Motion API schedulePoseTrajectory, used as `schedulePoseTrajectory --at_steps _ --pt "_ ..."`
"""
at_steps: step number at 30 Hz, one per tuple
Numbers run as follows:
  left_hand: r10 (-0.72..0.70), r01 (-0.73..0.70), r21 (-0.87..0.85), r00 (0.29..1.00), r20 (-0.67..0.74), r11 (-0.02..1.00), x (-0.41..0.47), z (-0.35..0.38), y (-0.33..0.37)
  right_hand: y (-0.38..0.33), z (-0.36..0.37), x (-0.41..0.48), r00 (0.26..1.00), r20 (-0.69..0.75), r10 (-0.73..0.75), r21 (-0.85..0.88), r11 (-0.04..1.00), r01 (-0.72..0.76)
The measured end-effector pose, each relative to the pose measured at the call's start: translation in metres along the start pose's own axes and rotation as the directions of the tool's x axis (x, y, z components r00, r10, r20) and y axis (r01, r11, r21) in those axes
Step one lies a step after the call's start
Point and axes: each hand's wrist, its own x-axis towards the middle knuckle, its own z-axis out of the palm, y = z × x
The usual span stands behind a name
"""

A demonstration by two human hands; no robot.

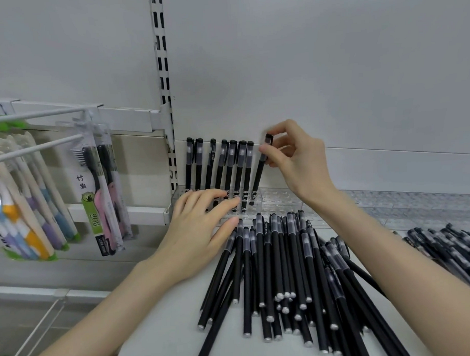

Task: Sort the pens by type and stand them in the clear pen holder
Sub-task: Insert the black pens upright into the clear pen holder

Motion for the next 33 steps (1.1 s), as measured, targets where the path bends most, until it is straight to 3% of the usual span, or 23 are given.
schedulePoseTrajectory --at_steps 6,12,18,21,25,29,33 --pt "-0.001 0.001 -0.005 1.0 0.006 1.0 0.0 -0.001 0.0 0.001 0.001 0.002 0.993 0.112 0.03 -0.079 0.997 -0.021" --pt "-0.016 0.016 -0.004 1.0 0.027 1.0 0.0 -0.003 0.001 0.0 -0.003 0.0 0.988 0.13 0.079 -0.116 0.991 -0.064" --pt "-0.067 0.071 -0.049 0.995 0.075 0.996 0.005 -0.013 0.009 -0.017 -0.021 -0.014 0.987 0.139 0.085 -0.301 0.953 -0.039" --pt "-0.122 0.133 -0.097 0.986 0.112 0.986 0.005 -0.023 0.018 -0.025 -0.031 -0.036 0.98 0.155 0.123 -0.301 0.951 -0.072" --pt "-0.223 0.241 -0.133 0.965 0.14 0.961 -0.01 -0.033 0.041 -0.023 -0.035 -0.072 0.928 0.321 0.187 -0.341 0.937 -0.071" --pt "-0.324 0.392 -0.205 0.898 0.297 0.897 -0.028 -0.036 0.062 -0.014 -0.035 -0.095 0.857 0.468 0.214 -0.436 0.9 0.014" --pt "-0.371 0.479 -0.244 0.847 0.381 0.843 -0.031 -0.03 0.07 -0.014 -0.034 -0.103 0.831 0.506 0.231 -0.455 0.89 0.03"
